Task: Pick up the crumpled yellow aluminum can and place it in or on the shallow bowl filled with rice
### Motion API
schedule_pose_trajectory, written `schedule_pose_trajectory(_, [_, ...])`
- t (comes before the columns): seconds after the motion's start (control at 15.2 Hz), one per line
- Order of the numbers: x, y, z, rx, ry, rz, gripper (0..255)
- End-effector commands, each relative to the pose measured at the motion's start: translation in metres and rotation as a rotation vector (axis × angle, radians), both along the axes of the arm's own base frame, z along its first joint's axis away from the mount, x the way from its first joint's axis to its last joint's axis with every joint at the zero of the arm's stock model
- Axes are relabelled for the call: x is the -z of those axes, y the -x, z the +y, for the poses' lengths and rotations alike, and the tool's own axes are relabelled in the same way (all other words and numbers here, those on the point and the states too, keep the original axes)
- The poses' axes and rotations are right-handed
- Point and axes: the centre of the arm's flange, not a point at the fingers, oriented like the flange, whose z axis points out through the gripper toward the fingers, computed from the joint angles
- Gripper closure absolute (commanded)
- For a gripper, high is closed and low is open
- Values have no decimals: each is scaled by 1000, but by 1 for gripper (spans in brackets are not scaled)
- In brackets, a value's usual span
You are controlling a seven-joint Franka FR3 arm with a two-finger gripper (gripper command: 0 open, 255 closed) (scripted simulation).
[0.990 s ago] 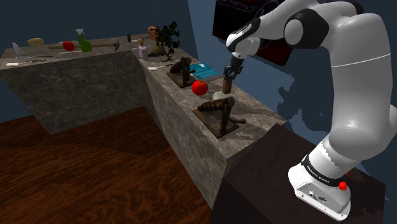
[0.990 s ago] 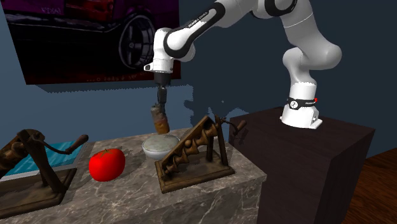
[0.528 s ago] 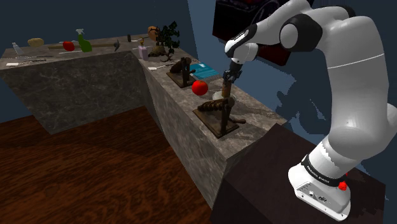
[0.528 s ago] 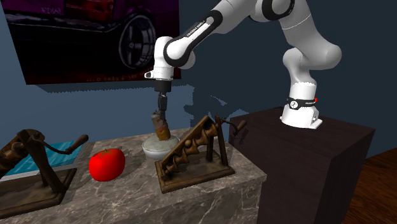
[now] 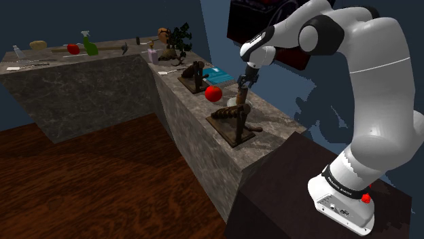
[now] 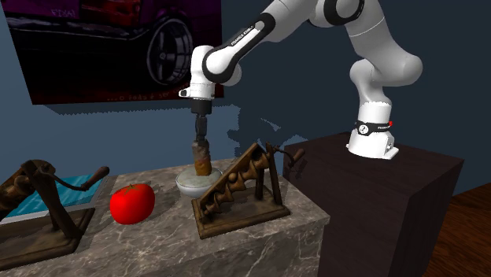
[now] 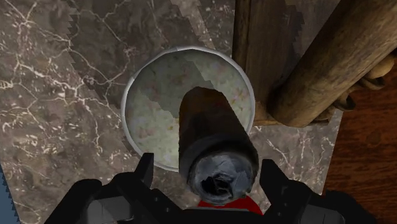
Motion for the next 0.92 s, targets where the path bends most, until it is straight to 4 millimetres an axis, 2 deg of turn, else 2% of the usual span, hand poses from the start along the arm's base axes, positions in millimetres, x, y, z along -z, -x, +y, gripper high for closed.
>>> schedule_pose_trajectory(0.0, [0, 0, 0, 0, 0, 0, 0])
schedule_pose_trajectory(0.13, [0, 0, 0, 0, 0, 0, 0])
schedule_pose_trajectory(0.4, [-49, 7, -4, 0, 0, 0, 0])
schedule_pose_trajectory(0.86, [-49, 7, -4, 0, 0, 0, 0])
